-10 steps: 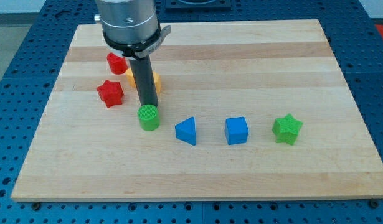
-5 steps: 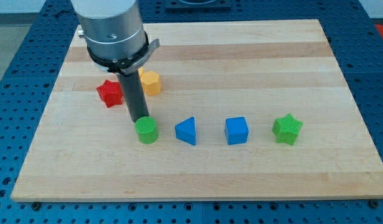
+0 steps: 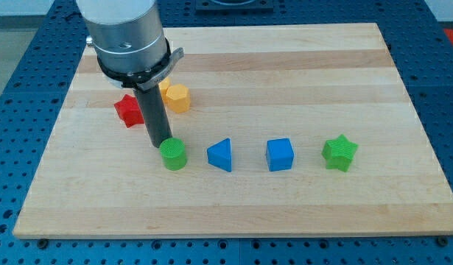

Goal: Push the green circle towards the left of the blue triangle

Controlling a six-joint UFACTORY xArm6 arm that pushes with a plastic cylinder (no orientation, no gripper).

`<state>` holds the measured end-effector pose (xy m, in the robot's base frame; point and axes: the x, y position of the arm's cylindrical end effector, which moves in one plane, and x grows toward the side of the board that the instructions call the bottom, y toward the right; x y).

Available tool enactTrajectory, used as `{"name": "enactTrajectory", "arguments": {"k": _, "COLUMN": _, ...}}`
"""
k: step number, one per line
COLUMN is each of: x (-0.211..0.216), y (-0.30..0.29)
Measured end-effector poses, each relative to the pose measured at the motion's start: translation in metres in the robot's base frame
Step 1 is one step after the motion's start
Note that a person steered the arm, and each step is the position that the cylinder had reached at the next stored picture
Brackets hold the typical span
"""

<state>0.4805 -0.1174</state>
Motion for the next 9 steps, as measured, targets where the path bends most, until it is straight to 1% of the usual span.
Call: {"name": "enactTrajectory", "arguments": {"k": 9, "x": 0.0023, "y": 0.0042}}
